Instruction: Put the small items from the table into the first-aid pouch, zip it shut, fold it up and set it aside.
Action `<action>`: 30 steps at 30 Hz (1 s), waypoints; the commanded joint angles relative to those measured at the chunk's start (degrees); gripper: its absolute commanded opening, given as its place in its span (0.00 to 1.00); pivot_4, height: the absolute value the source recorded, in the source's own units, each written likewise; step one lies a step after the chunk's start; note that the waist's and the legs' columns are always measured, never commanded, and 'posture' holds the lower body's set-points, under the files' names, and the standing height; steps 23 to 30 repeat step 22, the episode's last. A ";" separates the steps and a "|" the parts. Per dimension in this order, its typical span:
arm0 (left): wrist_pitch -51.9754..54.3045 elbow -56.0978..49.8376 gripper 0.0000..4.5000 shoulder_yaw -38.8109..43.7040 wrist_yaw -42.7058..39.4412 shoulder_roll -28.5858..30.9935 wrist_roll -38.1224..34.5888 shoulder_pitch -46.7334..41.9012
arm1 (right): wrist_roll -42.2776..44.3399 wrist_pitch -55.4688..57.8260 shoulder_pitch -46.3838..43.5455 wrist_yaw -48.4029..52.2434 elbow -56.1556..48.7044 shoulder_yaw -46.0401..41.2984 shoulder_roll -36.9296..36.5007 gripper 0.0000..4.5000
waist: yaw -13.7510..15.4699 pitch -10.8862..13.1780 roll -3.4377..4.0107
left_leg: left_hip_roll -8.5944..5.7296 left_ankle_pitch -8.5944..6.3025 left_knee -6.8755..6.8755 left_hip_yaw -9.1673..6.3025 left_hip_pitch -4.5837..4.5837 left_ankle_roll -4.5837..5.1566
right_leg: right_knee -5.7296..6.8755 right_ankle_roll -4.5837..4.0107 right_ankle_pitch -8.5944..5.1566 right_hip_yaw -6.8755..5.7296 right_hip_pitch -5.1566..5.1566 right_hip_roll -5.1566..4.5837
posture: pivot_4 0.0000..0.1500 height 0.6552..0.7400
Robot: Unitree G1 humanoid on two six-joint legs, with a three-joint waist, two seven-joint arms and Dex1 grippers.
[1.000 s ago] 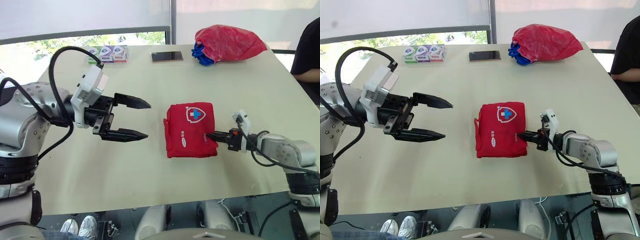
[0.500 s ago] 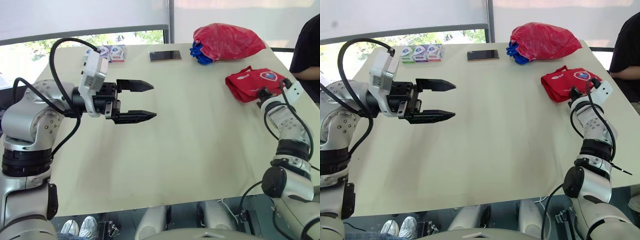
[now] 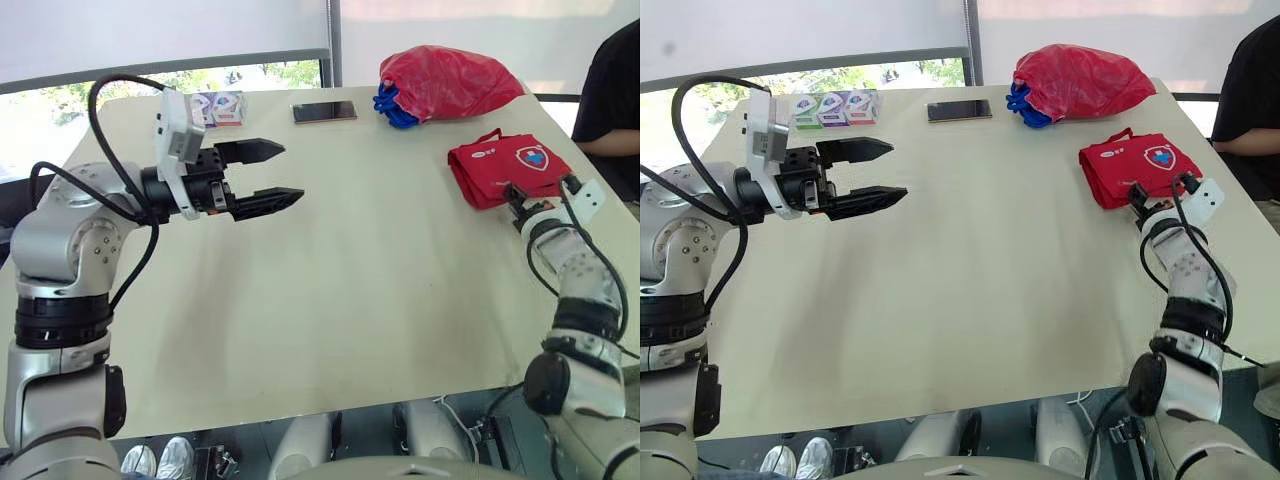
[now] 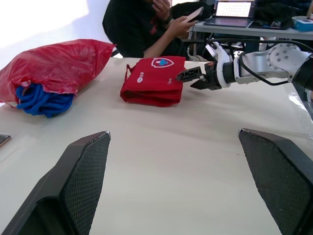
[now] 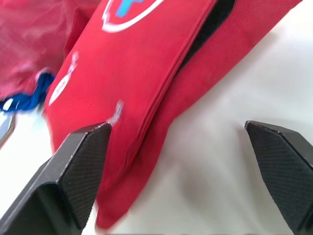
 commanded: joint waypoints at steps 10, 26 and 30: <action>-5.36 -7.87 1.00 4.74 5.18 -0.69 5.28 22.22 | 0.55 -10.46 31.14 36.65 -37.00 6.86 -18.74 0.99 | 0.63 -0.04 -0.07 | 0.04 -0.07 0.00 0.04 0.11 0.11 | -0.07 0.02 -0.01 0.00 0.13 -0.02 | 1.00 1.00; -10.46 -15.94 1.00 13.38 5.62 -3.25 4.65 42.82 | -0.38 -24.52 43.91 61.64 -33.30 3.37 -26.80 0.99 | 2.15 -0.02 -0.08 | 0.09 -0.25 0.06 -0.01 0.18 0.37 | -0.24 0.00 0.00 -0.01 0.34 -0.43 | 1.00 1.00; -10.46 -15.94 1.00 13.38 5.62 -3.25 4.65 42.82 | -0.38 -24.52 43.91 61.64 -33.30 3.37 -26.80 0.99 | 2.15 -0.02 -0.08 | 0.09 -0.25 0.06 -0.01 0.18 0.37 | -0.24 0.00 0.00 -0.01 0.34 -0.43 | 1.00 1.00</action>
